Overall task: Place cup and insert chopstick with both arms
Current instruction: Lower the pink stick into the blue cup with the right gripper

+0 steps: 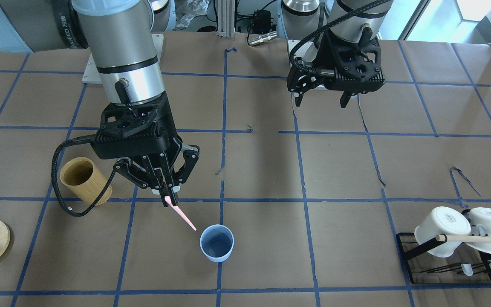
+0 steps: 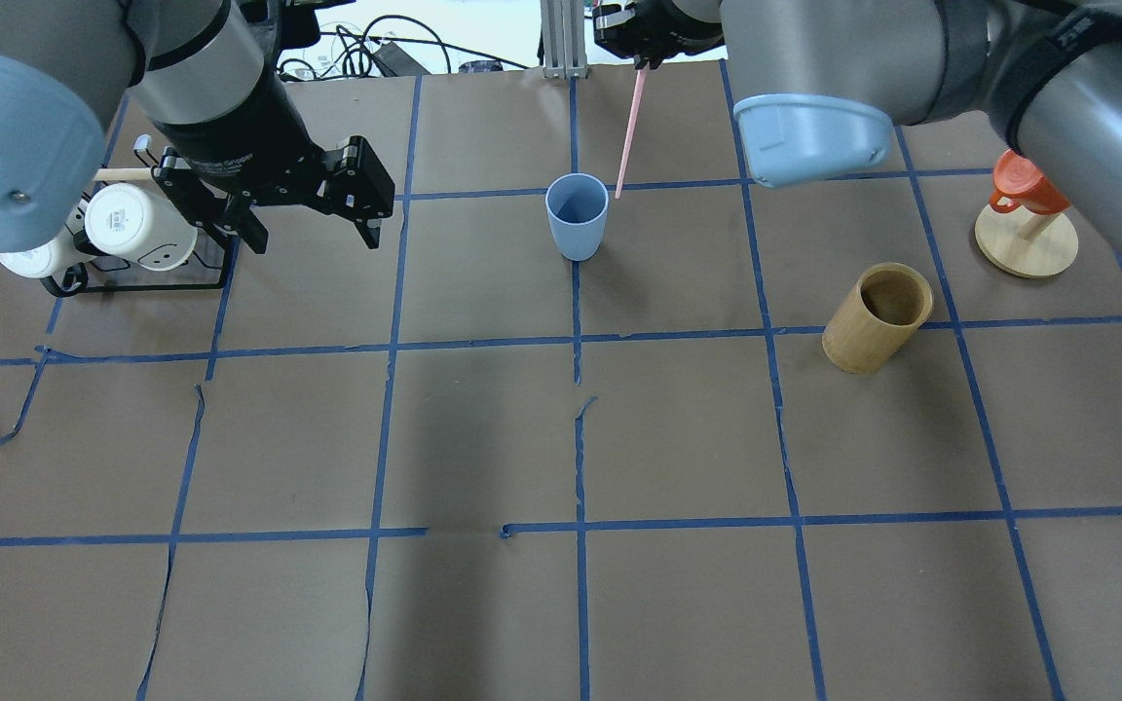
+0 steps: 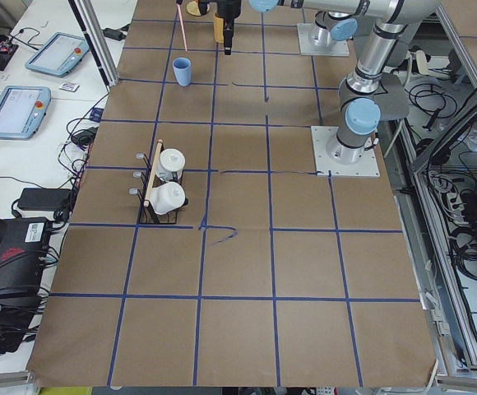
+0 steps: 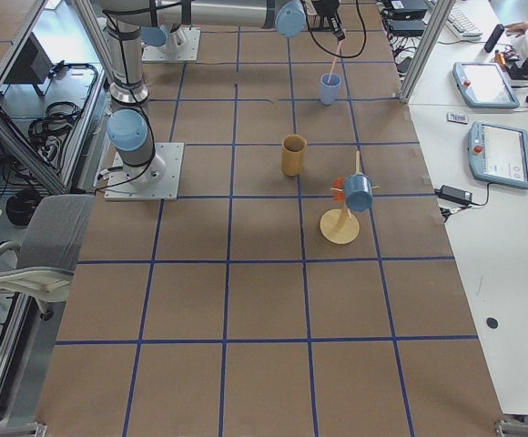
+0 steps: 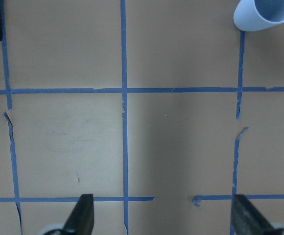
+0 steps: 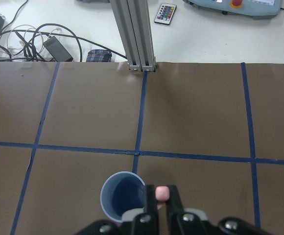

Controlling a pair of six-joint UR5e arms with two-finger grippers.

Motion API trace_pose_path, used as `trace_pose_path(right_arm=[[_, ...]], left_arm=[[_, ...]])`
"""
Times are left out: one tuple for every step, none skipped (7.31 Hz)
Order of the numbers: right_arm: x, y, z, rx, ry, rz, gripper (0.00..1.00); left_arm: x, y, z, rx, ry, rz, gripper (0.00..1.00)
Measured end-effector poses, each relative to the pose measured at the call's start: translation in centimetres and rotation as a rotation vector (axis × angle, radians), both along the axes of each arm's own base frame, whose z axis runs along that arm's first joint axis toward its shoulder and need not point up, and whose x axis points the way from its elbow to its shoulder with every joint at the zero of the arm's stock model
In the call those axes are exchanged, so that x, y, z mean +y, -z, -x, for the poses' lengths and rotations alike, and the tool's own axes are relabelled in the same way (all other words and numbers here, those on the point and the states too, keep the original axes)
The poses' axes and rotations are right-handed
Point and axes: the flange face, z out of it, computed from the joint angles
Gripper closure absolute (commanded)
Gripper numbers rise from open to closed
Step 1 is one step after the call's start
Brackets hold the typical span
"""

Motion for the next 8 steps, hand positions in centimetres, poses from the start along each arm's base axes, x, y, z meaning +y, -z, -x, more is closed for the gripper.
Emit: trace_pose_path(right_arm=[[-0.5, 1.0, -0.9, -0.011, 0.004, 0.005, 1.0], [-0.8, 1.9, -1.9, -0.017, 0.0, 0.006, 1.0], [-0.8, 2.5, -2.7, -0.024, 0.0, 0.007, 1.0], [-1.0, 3.1, -3.1, -0.028, 0.004, 0.002, 1.0], [-1.5, 4.3, -3.4, -0.027, 0.006, -0.009, 1.0], [-2.3, 6.1, -3.6, -0.023, 0.009, -0.024, 1.0], [-2.8, 7.7, -3.8, -0.019, 0.01, -0.044, 1.0], [-3.0, 8.8, -3.9, -0.018, 0.008, -0.064, 1.0]], left_arm=[[0.0, -0.1, -0.1, 0.0, -0.001, 0.003, 0.0], [0.1, -0.2, -0.1, 0.001, -0.001, 0.005, 0.0], [0.1, -0.3, -0.1, 0.0, -0.001, 0.007, 0.0], [0.2, -0.3, -0.2, 0.0, -0.001, 0.008, 0.0], [0.2, -0.3, -0.2, -0.001, -0.001, 0.008, 0.0], [0.2, -0.3, -0.2, -0.001, -0.001, 0.009, 0.0], [0.2, -0.3, -0.2, -0.001, -0.001, 0.009, 0.0], [0.2, -0.3, -0.2, -0.001, -0.001, 0.009, 0.0]])
